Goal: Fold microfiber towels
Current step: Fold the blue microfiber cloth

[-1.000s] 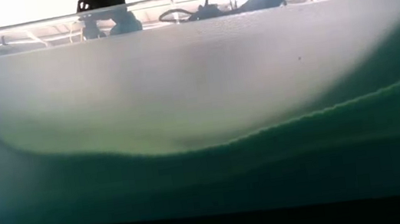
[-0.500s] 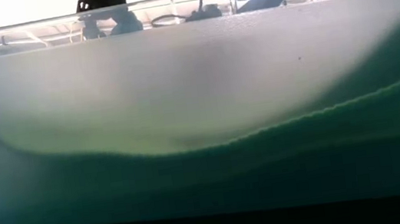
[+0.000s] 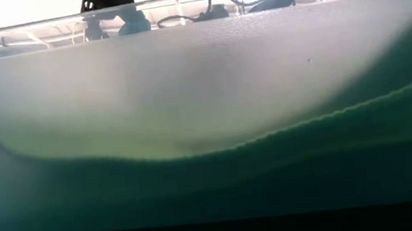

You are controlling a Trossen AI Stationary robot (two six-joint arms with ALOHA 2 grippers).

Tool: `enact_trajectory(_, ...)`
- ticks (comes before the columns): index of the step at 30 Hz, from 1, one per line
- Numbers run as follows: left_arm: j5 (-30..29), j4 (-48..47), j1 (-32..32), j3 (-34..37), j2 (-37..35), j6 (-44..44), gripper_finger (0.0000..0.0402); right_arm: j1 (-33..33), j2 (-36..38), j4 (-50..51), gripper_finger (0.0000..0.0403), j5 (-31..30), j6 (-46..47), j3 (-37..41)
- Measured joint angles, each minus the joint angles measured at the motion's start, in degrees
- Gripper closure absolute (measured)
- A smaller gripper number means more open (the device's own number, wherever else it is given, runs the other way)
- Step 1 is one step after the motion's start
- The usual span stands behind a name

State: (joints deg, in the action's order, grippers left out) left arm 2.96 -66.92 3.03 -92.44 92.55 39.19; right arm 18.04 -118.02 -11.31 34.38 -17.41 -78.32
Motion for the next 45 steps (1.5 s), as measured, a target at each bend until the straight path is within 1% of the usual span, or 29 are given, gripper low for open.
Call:
enact_trajectory(7,0.0,0.0,0.0,0.0,0.0,0.4,0.0398,-1.9,0.0,-0.5,0.0231,0.4,-2.1,0.0)
enact_trajectory(15,0.0,0.1,0.0,0.0,0.0,0.4,0.0398,-2.7,-0.1,-1.3,0.0253,0.2,-3.2,0.0)
enact_trajectory(18,0.0,0.1,0.0,0.0,0.0,0.3,0.0399,-2.7,-0.1,-1.3,0.0287,-0.4,-3.3,0.0)
enact_trajectory(19,-0.1,0.0,0.0,0.0,0.0,0.2,0.0397,-2.7,-0.1,-1.1,0.0306,-1.0,-3.3,0.0)
enact_trajectory(22,-1.2,0.0,0.0,0.0,0.0,-0.4,0.0396,-2.5,-0.1,0.1,0.0377,-1.6,-3.3,0.0)
enact_trajectory(23,-1.8,-0.2,0.0,0.0,0.0,-0.5,0.0398,-2.2,-0.1,1.0,0.0389,-1.8,-3.4,0.0)
enact_trajectory(24,-2.3,-0.4,0.0,0.0,0.0,-1.0,0.0399,-1.9,0.1,2.1,0.0393,-2.6,-3.4,0.0)
enact_trajectory(28,-6.8,-1.8,-0.3,0.0,0.0,-3.5,0.0398,0.4,2.1,9.9,0.04,-7.2,-6.1,0.0)
enact_trajectory(30,-7.9,-3.2,-1.0,0.0,0.1,-4.3,0.0399,1.5,3.7,13.7,0.0401,-8.9,-8.1,-0.1)
enact_trajectory(33,-8.9,-6.0,-2.2,0.0,0.1,-5.8,0.0399,3.1,6.3,19.6,0.0402,-9.1,-9.2,-0.1)
enact_trajectory(35,-9.8,-7.1,-3.0,0.0,0.1,-7.4,0.0399,4.1,8.0,21.3,0.0402,-9.6,-9.3,-0.1)
enact_trajectory(37,-11.7,-6.9,-4.0,0.0,0.1,-9.0,0.04,5.0,10.1,22.6,0.0402,-11.5,-9.4,-0.1)
enact_trajectory(39,-15.3,-6.6,-5.3,0.0,0.1,-10.6,0.0399,5.5,11.9,22.8,0.0402,-13.4,-10.2,-0.1)
enact_trajectory(42,-22.4,-5.8,-7.5,0.0,0.1,-12.8,0.04,5.8,15.1,23.1,0.0402,-16.8,-11.7,0.0)
enact_trajectory(45,-28.5,-3.7,-10.5,0.0,0.1,-16.3,0.0399,6.2,18.6,22.7,0.0402,-22.0,-15.3,0.0)
